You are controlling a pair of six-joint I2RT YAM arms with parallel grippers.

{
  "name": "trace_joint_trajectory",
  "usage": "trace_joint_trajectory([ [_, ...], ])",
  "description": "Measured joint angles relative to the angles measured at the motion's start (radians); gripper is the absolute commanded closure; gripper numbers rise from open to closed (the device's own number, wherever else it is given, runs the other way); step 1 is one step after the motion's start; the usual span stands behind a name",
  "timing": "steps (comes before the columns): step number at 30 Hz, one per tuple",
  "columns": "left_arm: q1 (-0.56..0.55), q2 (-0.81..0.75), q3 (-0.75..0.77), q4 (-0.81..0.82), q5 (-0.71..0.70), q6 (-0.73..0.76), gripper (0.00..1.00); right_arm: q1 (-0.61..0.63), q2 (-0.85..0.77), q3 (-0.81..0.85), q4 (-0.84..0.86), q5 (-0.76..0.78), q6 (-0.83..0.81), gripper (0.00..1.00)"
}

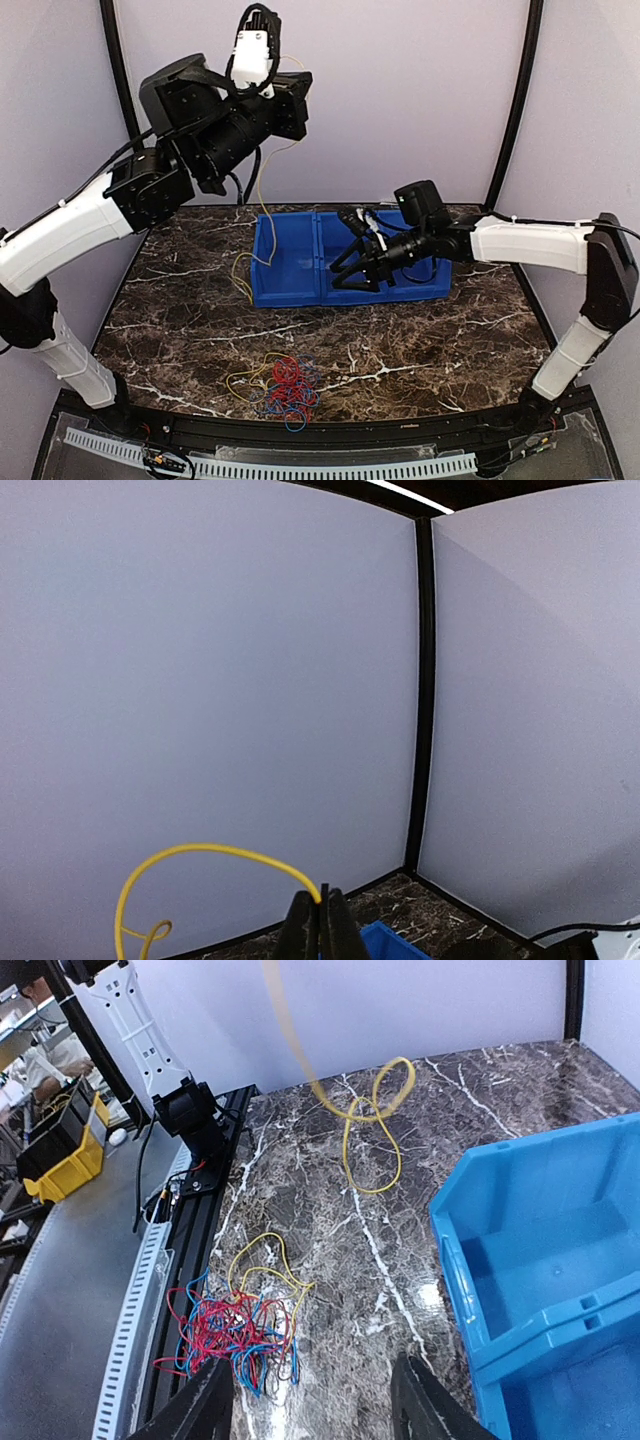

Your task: Untangle the cables

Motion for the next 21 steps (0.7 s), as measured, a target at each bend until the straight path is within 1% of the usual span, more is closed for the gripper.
trace_joint_trajectory([
  [4,0.048,0.077,0.082,-0.047,0.000,0.013,1.00,-0.011,-0.152,-0.073,-0.081,0.059,-0.117,0.42],
  [7,0.096,0.094,0.097,-0.058,-0.003,0.017,1.00,-0.025,-0.246,-0.153,-0.117,0.092,-0.177,0.38],
  [11,0.165,0.105,0.103,-0.065,-0.003,0.017,1.00,-0.051,-0.337,-0.274,-0.112,0.136,-0.220,0.37],
  [16,0.236,0.116,0.088,-0.061,0.015,-0.013,1.00,-0.113,-0.351,-0.342,-0.093,0.156,-0.237,0.37],
  [21,0.285,0.135,0.025,-0.056,0.053,-0.068,1.00,-0.132,-0.353,-0.358,-0.064,0.156,-0.249,0.38],
])
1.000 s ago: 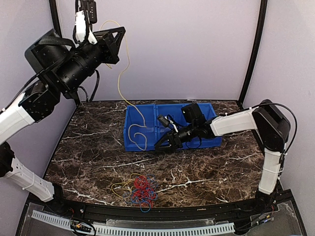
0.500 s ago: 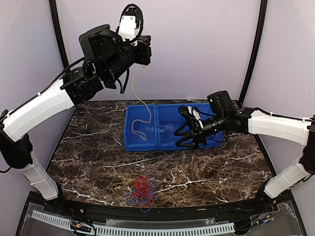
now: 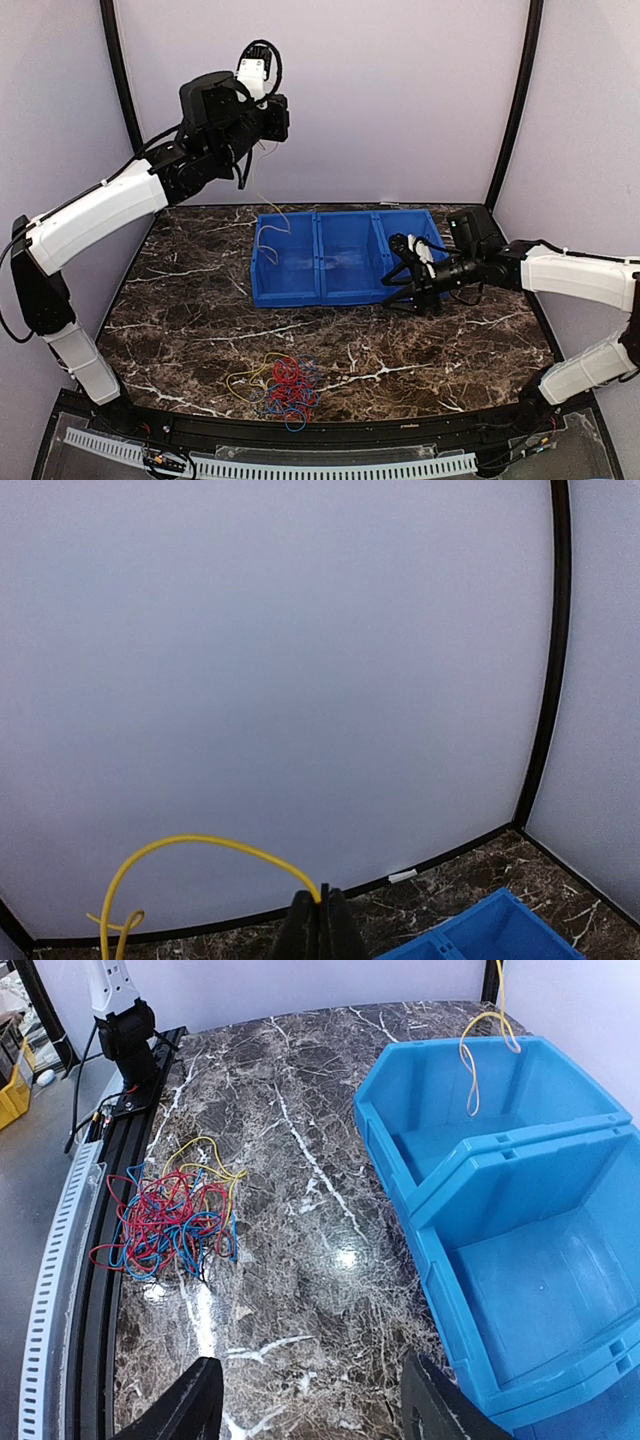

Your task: Untangle the cables

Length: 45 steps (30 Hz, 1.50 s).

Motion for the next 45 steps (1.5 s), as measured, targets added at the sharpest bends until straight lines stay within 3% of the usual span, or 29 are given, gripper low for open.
trace_joint_trajectory([
  [15,0.016,0.021,-0.374,-0.043,0.147,-0.305,1.00,0.000,-0.023,-0.010,0.019,0.008,-0.057,0.38],
  [21,0.022,0.029,-0.358,-0.154,0.169,-0.378,1.00,0.000,-0.012,-0.010,0.018,0.002,-0.076,0.37],
  [30,0.095,0.209,-0.217,-0.323,0.309,-0.455,1.00,0.000,-0.001,-0.010,0.014,-0.001,-0.093,0.37],
  [32,0.108,0.244,-0.210,-0.346,0.332,-0.462,0.93,0.000,-0.001,-0.010,0.014,-0.001,-0.094,0.37],
  [34,0.119,0.274,-0.208,-0.369,0.346,-0.465,0.72,0.000,-0.001,-0.010,0.014,-0.001,-0.096,0.37],
  [38,0.126,0.300,-0.185,-0.426,0.360,-0.468,0.46,0.000,-0.001,-0.010,0.013,0.000,-0.100,0.37],
  [45,0.126,0.264,-0.127,-0.477,0.370,-0.466,0.21,0.000,-0.001,0.004,-0.009,0.009,-0.084,0.36],
])
